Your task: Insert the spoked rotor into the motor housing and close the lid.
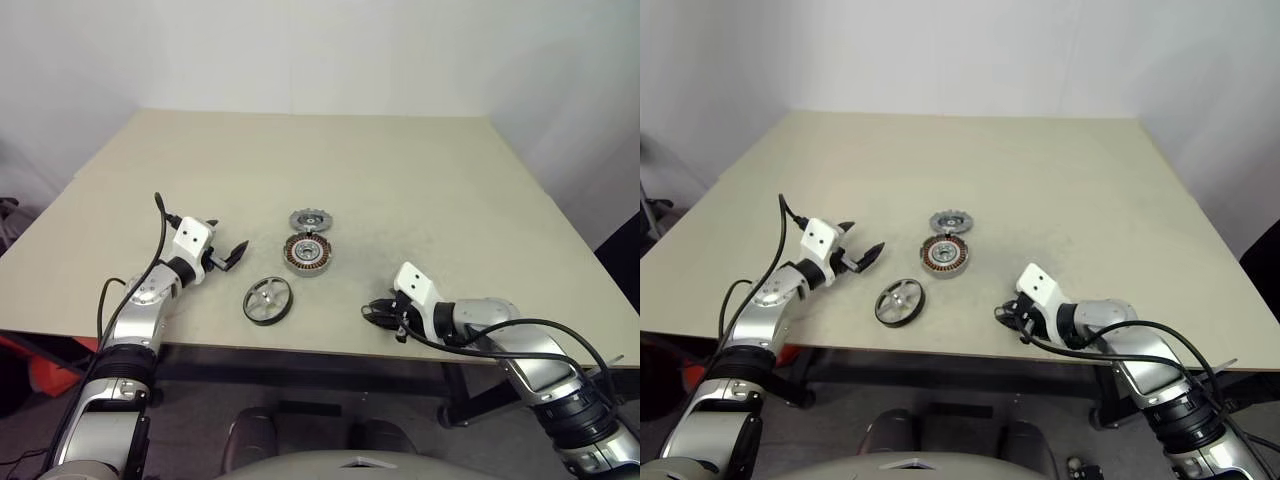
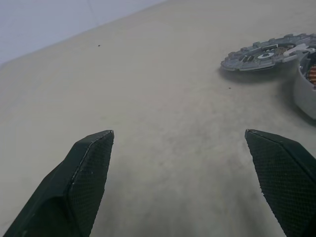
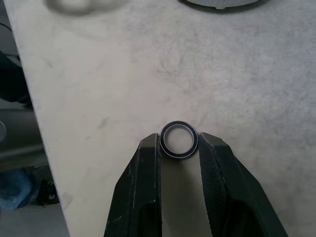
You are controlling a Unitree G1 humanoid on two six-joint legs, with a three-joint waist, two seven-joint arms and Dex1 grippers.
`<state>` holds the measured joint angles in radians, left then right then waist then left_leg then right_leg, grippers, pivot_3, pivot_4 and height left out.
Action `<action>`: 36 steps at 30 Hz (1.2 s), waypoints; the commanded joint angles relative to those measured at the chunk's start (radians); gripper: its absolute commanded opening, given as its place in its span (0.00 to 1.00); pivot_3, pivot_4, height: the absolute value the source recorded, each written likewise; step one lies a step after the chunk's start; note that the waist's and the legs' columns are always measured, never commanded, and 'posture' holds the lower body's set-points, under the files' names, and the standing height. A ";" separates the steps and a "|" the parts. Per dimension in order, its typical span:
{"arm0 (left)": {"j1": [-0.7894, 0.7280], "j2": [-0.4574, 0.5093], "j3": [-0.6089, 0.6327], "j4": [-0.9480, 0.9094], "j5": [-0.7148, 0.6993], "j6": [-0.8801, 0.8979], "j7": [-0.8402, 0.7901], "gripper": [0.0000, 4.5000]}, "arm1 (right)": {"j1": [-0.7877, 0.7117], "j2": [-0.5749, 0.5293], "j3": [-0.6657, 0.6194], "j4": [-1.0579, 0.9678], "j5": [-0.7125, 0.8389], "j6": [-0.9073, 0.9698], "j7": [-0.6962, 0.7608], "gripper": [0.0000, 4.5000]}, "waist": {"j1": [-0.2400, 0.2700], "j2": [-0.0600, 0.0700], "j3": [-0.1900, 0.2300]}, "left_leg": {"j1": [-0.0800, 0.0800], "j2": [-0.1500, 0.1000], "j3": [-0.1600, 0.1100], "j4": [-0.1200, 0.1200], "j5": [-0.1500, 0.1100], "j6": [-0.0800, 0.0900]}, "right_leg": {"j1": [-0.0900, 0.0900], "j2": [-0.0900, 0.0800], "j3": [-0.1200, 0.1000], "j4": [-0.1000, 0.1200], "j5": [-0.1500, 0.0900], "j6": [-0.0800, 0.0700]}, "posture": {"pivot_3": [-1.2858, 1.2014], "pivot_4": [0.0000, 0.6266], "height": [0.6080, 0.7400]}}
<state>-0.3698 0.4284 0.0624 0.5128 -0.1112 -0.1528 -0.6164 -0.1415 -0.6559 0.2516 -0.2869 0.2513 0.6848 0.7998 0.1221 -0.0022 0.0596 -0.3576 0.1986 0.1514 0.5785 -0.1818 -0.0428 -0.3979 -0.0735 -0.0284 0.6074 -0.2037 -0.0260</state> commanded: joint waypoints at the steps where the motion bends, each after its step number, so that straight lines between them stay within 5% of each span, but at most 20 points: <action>1: -0.007 0.011 0.014 -0.020 0.000 -0.019 0.010 1.00 | -0.010 -0.011 -0.019 -0.019 0.022 0.013 0.024 0.31 | 0.001 0.000 0.000 | 0.000 0.000 0.000 0.000 0.000 0.000 | 0.000 0.000 0.000 0.000 0.000 0.000 | 0.52 0.00 1.00; 5: -0.002 0.013 0.015 -0.020 0.000 -0.019 0.012 1.00 | -0.027 -0.006 -0.078 -0.085 0.078 -0.011 0.049 0.61 | 0.001 0.000 0.000 | 0.001 0.000 0.000 0.000 0.000 0.000 | 0.001 0.000 0.000 0.000 0.000 0.000 | 0.52 0.00 1.00; 9: -0.002 0.011 0.013 -0.016 0.000 -0.018 0.014 1.00 | -0.104 0.034 -0.154 -0.100 0.174 0.042 0.046 0.61 | -0.001 0.000 0.000 | 0.001 0.000 0.000 0.000 0.000 0.000 | 0.001 0.000 0.000 0.000 0.000 0.000 | 0.52 0.00 1.00; 14: -0.017 0.009 0.011 0.004 0.003 -0.025 0.015 1.00 | -0.304 0.185 -0.234 0.049 0.232 0.302 -0.153 0.61 | -0.003 0.000 0.000 | 0.002 0.000 0.000 0.000 0.001 -0.001 | 0.001 0.000 0.000 0.002 0.000 0.000 | 0.52 0.00 1.00; 20: -0.030 0.007 0.003 0.022 0.011 -0.036 0.014 1.00 | -0.383 0.059 0.117 0.222 -0.231 -0.331 -0.115 0.61 | 0.004 0.000 0.000 | -0.001 -0.001 0.001 -0.001 0.002 -0.004 | -0.001 -0.001 0.000 0.001 0.000 -0.001 | 0.52 0.00 1.00; 36: 0.009 0.015 0.017 -0.029 0.003 -0.023 0.031 1.00 | -0.569 0.135 0.262 0.540 -0.384 -0.762 0.213 0.61 | -0.026 0.000 0.000 | -0.009 0.000 0.000 0.003 -0.001 0.002 | -0.007 0.000 -0.001 0.002 0.005 -0.008 | 0.52 0.00 1.00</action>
<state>-0.3558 0.4295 0.0607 0.5246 -0.1033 -0.1663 -0.5951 -0.6730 -0.5189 0.5216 0.2454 -0.1135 -0.0247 1.0003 0.0960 -0.0022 0.0597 -0.3665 0.1988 0.1519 0.5812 -0.1829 -0.0409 -0.4052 -0.0736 -0.0290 0.6096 -0.1992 -0.0339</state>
